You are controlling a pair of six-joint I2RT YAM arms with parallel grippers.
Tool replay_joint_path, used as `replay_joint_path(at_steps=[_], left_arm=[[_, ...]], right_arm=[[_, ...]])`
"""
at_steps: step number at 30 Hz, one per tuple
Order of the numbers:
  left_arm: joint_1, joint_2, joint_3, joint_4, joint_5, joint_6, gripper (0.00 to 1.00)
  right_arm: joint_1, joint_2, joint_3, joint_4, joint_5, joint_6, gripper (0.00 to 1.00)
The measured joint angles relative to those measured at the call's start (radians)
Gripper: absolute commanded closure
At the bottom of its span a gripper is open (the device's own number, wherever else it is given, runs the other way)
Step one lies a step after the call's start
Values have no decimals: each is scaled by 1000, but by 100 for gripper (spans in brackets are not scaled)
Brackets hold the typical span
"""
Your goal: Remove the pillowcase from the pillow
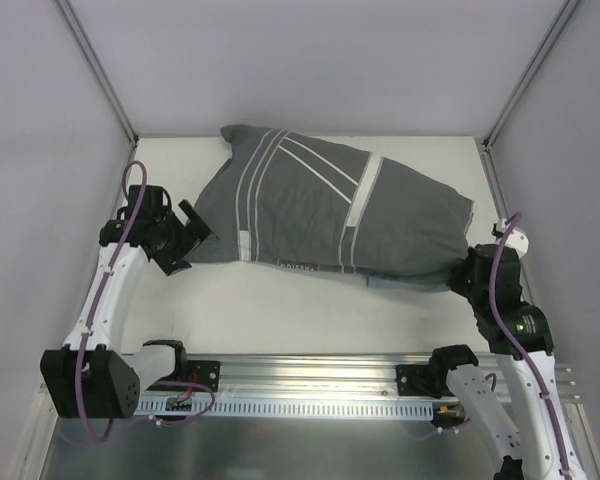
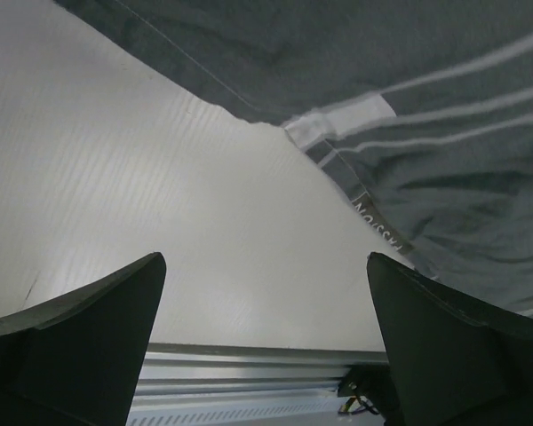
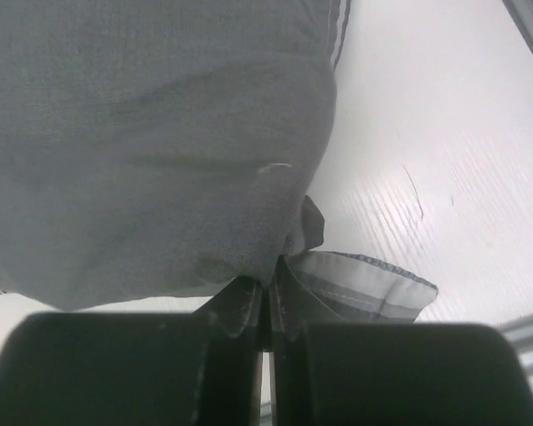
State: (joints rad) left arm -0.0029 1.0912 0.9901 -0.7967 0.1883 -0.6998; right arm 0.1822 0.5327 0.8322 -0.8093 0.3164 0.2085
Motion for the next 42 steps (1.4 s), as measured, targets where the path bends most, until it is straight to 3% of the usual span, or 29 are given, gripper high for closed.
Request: replay_joint_path(at_steps=[10, 17, 27, 28, 29, 30, 31, 32, 35, 36, 42], left_arm=[[103, 268, -1, 84, -15, -58, 1], [102, 428, 24, 103, -123, -115, 1], [37, 619, 87, 257, -156, -121, 3], [27, 643, 89, 277, -166, -122, 6], [21, 666, 95, 279, -175, -123, 20], [12, 672, 107, 276, -180, -127, 20], [3, 677, 110, 292, -196, -128, 27], [-5, 682, 116, 294, -205, -130, 55], [-18, 691, 117, 316, -219, -131, 82], [-19, 691, 116, 323, -220, -131, 100], [-13, 683, 115, 337, -198, -117, 100]], right_arm=[[-6, 25, 0, -70, -2, 28, 99], [-7, 20, 0, -71, -27, 35, 99], [-8, 30, -2, -70, -50, 43, 99], [-8, 31, -2, -70, -50, 43, 99], [-8, 32, -2, -70, -52, 43, 99], [-8, 34, -2, -70, -52, 43, 99], [-8, 36, -2, -70, -53, 43, 99], [-8, 37, -2, -70, -53, 43, 99], [-8, 40, -2, -70, -52, 42, 99], [-8, 41, -2, -70, -51, 41, 99], [-8, 63, -1, -69, -51, 37, 99]])
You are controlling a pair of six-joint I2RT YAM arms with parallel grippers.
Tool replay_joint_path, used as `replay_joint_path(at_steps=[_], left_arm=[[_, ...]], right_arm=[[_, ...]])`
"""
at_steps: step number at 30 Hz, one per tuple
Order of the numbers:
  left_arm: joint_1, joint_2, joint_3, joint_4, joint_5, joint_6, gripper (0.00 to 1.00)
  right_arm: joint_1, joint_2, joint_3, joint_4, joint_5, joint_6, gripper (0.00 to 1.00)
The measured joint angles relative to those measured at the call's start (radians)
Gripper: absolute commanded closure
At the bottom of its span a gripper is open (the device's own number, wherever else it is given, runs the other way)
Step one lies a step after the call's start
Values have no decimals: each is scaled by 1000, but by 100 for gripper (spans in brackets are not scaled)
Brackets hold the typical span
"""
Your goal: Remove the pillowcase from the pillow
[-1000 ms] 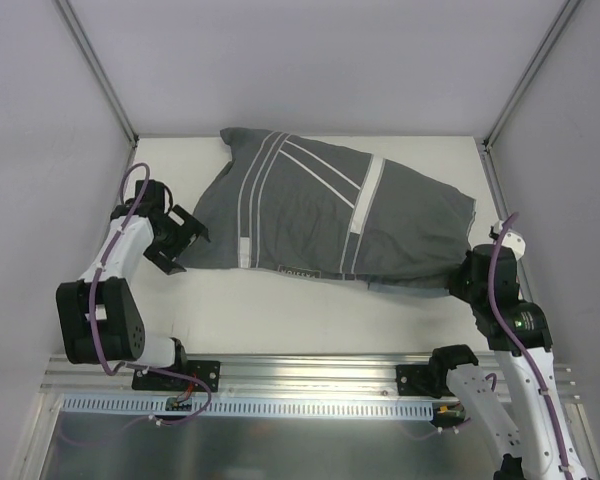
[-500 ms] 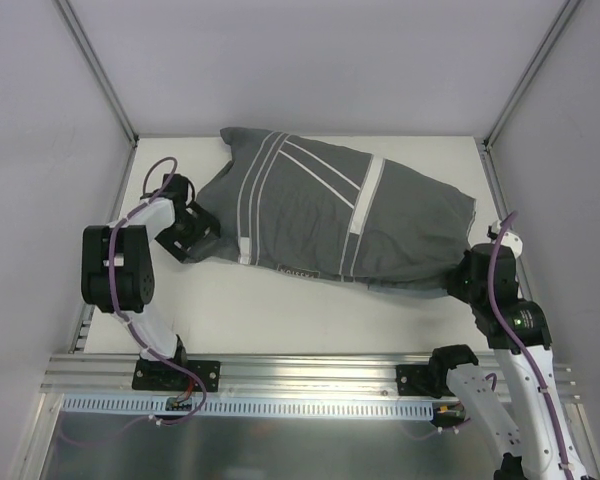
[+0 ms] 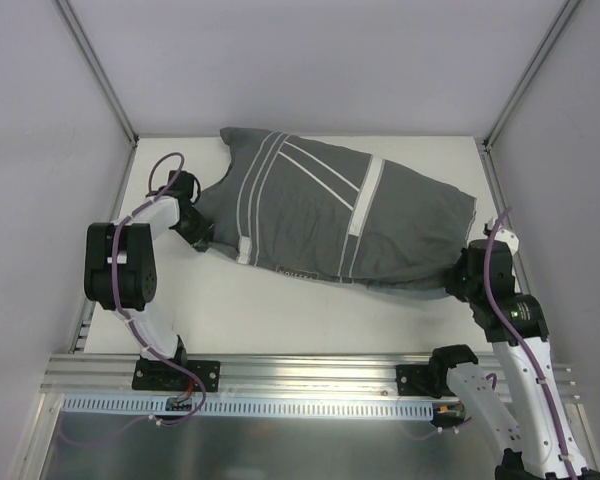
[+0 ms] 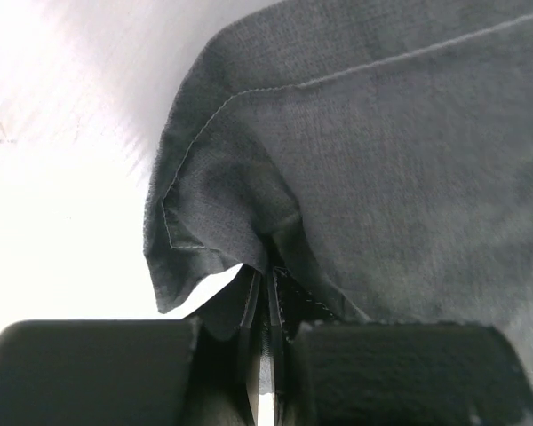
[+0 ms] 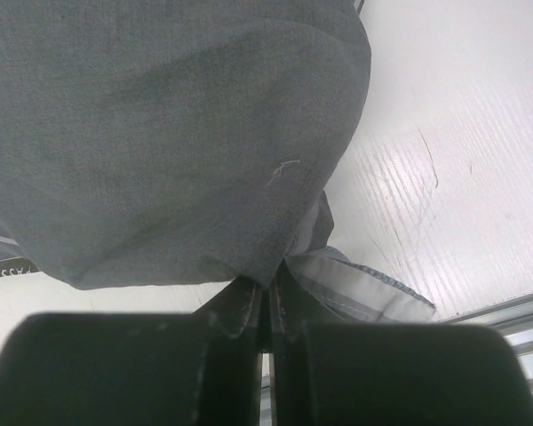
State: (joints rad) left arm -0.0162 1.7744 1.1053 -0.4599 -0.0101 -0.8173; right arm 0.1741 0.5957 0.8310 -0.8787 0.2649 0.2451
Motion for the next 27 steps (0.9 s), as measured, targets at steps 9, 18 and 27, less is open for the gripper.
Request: replay_joint_path(at_steps=[9, 18, 27], left_arm=[[21, -539, 14, -61, 62, 25, 100], [109, -814, 366, -203, 57, 26, 100], [110, -849, 636, -441, 43, 24, 100]], right_arm=[[0, 64, 118, -17, 0, -32, 99], [-1, 156, 592, -70, 19, -87, 99], [-1, 147, 1024, -259, 8, -133, 99]])
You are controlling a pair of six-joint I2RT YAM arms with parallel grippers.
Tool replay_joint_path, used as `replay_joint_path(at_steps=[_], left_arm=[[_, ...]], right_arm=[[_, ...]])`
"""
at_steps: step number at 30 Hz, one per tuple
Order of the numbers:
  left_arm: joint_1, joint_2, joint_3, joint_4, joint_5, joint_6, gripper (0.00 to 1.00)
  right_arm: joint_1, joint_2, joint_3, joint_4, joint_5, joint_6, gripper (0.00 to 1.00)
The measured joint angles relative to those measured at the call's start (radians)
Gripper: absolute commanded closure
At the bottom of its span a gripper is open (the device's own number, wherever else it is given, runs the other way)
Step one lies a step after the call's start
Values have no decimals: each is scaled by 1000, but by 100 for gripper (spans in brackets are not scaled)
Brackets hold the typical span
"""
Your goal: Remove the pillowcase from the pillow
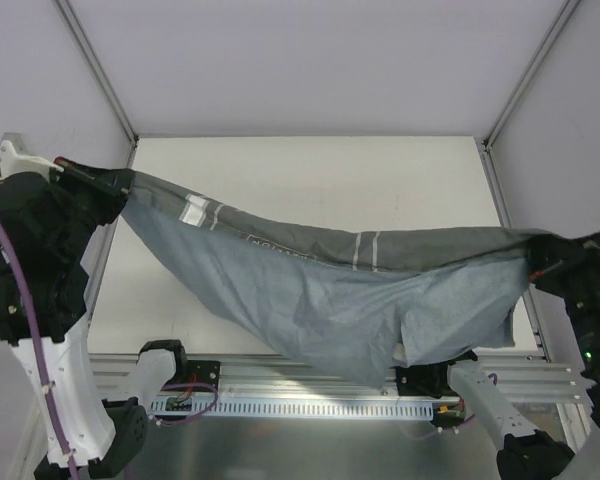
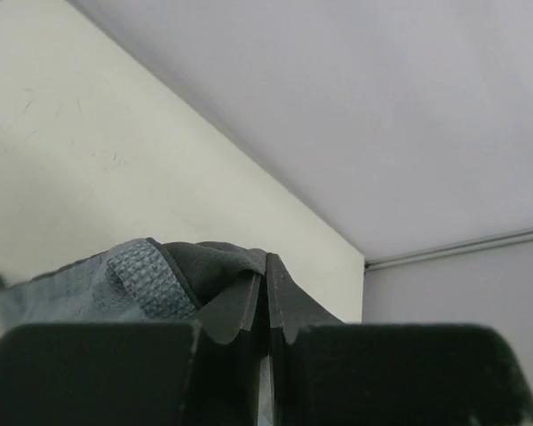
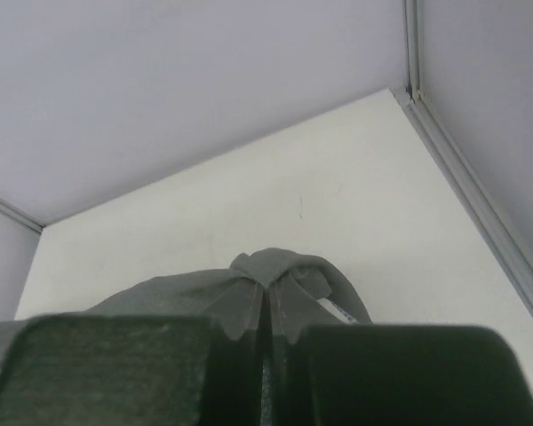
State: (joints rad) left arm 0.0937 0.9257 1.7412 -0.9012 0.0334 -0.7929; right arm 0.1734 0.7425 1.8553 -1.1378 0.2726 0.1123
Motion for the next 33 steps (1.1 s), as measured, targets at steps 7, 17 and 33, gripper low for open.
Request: replay_joint_path(at_steps=[7, 17, 33], left_arm=[[0, -71, 135, -51, -58, 0, 100], [0, 467, 69, -11, 3, 43, 7], [-265, 373, -87, -16, 71, 251, 18]], right_arm=[[0, -61, 73, -26, 12, -18, 99], [-2, 352, -340, 179, -4, -27, 20], [-6, 330, -640, 304, -152, -33, 0]])
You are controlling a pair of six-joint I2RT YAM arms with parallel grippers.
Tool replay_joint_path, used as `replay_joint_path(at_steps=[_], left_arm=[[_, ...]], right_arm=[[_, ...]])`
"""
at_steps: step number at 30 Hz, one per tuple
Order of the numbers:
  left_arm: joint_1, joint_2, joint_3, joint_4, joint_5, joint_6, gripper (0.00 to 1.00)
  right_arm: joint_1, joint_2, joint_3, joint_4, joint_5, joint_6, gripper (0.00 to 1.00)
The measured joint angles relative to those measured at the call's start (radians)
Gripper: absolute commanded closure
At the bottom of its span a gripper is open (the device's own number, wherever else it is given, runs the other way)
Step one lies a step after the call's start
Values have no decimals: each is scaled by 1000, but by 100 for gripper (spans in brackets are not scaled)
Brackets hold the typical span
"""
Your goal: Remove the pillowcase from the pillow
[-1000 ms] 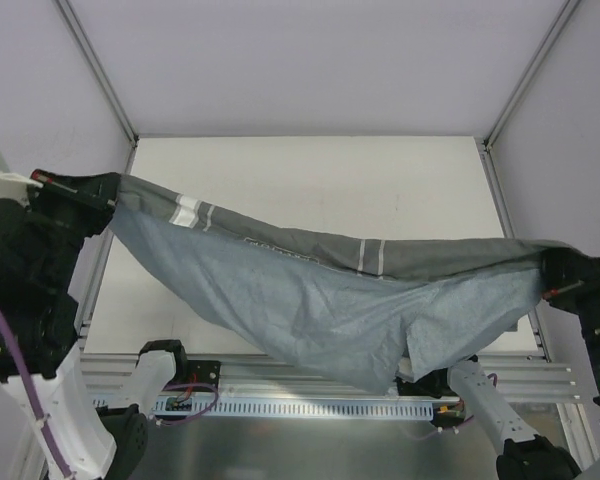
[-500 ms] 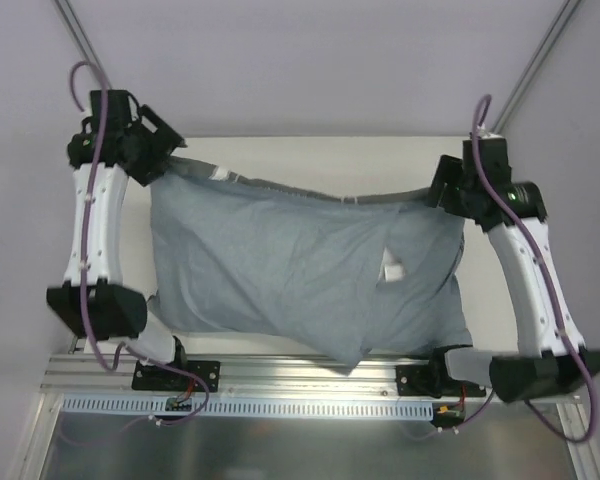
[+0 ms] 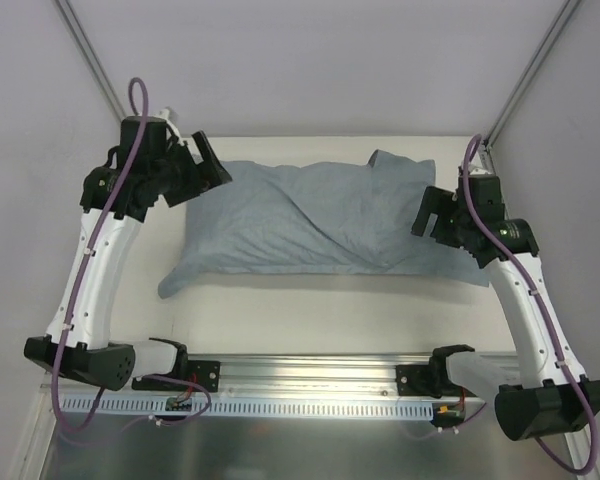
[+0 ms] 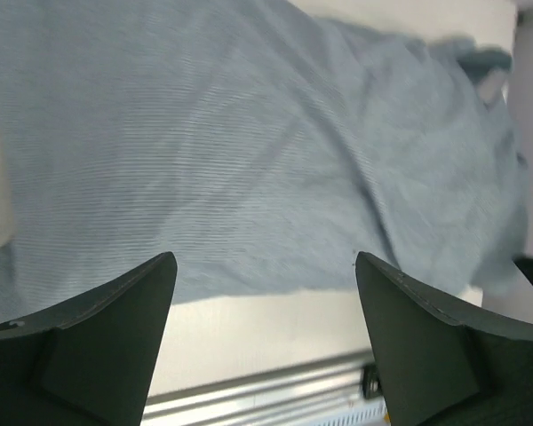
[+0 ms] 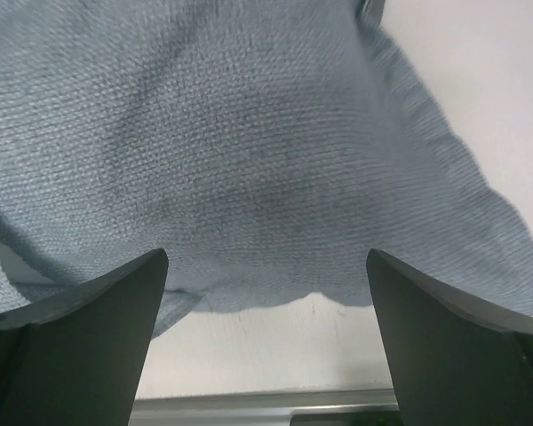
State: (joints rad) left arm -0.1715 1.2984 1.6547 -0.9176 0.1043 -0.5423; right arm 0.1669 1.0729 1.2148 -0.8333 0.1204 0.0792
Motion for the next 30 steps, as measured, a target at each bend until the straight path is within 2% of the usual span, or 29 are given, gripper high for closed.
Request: replay_joint_path(at_steps=[4, 7, 12, 14, 15, 16, 17, 18, 19, 22, 24, 27, 30], left_arm=[[-155, 13, -9, -5, 25, 3, 17], [-297, 83, 11, -15, 12, 2, 18], [-504, 261, 115, -3, 6, 0, 18], [-552, 322, 146, 0, 6, -7, 18], [-569, 347, 156, 0, 7, -12, 17], [-582, 368, 164, -1, 7, -18, 17], [-589, 384, 171, -3, 9, -22, 17], [-593, 394, 176, -3, 15, -25, 17], [-594, 402, 181, -3, 22, -28, 17], [-595, 405, 183, -5, 27, -38, 17], [-596, 403, 183, -5, 26, -41, 17], [-603, 402, 183, -5, 26, -41, 17], [-618, 402, 187, -7, 28, -40, 17]], right_arm=[[0, -47, -168, 53, -87, 31, 1], [0, -114, -270, 70, -116, 40, 7], [0, -128, -298, 92, -113, 40, 9], [-1, -107, -295, 116, -81, 41, 3], [-2, -92, -289, 119, -68, 40, 2], [-4, -64, -279, 126, -55, 40, 6], [-6, -31, -267, 134, -49, 40, 14], [-9, 13, -254, 150, -51, 40, 71], [-10, 52, -248, 171, -61, 34, 97], [-10, 119, -267, 245, -107, 56, 99], [-8, 107, -321, 292, -119, 76, 99], [27, 28, -423, 335, -122, 120, 99], [137, -97, -500, 320, -100, 171, 99]])
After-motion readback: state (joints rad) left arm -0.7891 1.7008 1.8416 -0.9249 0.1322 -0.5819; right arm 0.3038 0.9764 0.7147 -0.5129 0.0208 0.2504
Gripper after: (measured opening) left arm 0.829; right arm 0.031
